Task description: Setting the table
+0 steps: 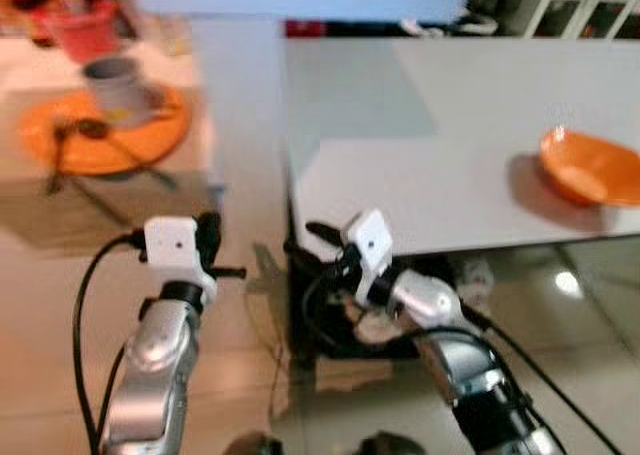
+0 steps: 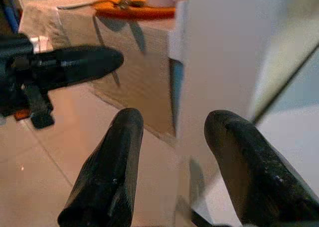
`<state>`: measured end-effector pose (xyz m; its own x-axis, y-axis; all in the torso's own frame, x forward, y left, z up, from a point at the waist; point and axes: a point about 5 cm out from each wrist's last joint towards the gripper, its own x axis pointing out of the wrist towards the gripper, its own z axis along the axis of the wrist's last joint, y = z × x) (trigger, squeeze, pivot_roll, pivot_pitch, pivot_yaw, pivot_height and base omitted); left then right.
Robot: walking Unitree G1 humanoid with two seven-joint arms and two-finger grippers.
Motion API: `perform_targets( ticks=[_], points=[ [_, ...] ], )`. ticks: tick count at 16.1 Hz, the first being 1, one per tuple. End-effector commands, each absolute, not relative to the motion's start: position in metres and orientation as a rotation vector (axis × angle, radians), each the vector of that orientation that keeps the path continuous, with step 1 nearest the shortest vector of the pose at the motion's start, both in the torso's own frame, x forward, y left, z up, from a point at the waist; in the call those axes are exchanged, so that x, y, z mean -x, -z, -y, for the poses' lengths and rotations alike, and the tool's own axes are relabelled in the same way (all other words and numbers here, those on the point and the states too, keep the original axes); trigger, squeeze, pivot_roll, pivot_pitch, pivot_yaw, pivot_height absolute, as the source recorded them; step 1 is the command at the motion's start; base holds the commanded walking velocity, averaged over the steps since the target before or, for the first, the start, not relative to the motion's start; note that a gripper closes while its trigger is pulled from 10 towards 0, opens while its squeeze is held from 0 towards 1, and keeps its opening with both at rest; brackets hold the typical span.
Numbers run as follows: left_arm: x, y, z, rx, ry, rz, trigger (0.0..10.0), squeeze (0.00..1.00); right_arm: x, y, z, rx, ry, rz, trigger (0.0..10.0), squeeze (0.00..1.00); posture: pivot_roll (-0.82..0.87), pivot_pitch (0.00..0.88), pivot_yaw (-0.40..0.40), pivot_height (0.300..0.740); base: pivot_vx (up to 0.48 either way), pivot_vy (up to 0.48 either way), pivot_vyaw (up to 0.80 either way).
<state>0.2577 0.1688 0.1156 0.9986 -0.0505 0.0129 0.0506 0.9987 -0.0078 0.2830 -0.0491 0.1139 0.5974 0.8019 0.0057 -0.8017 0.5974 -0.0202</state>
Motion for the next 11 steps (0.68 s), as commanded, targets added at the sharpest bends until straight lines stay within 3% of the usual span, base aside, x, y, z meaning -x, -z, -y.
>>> perform_targets(
  ticks=[1, 11],
  points=[
    [-0.256, -0.109, -0.159, 0.007, 0.091, -0.011, 10.0, 0.00, -0.285, -0.111, 0.057, 0.010, -0.906, 0.010, 10.0, 0.00, -0.07, 0.085, -0.014, 0.740, 0.000, 0.480, 0.00],
    [-0.260, -0.113, -0.156, -0.018, 0.089, 0.026, 10.0, 0.00, -0.287, -0.161, 0.041, -0.125, -0.978, 0.192, 10.0, 0.00, -0.07, 0.076, -0.012, 0.740, 0.000, 0.480, 0.00]
  ],
)
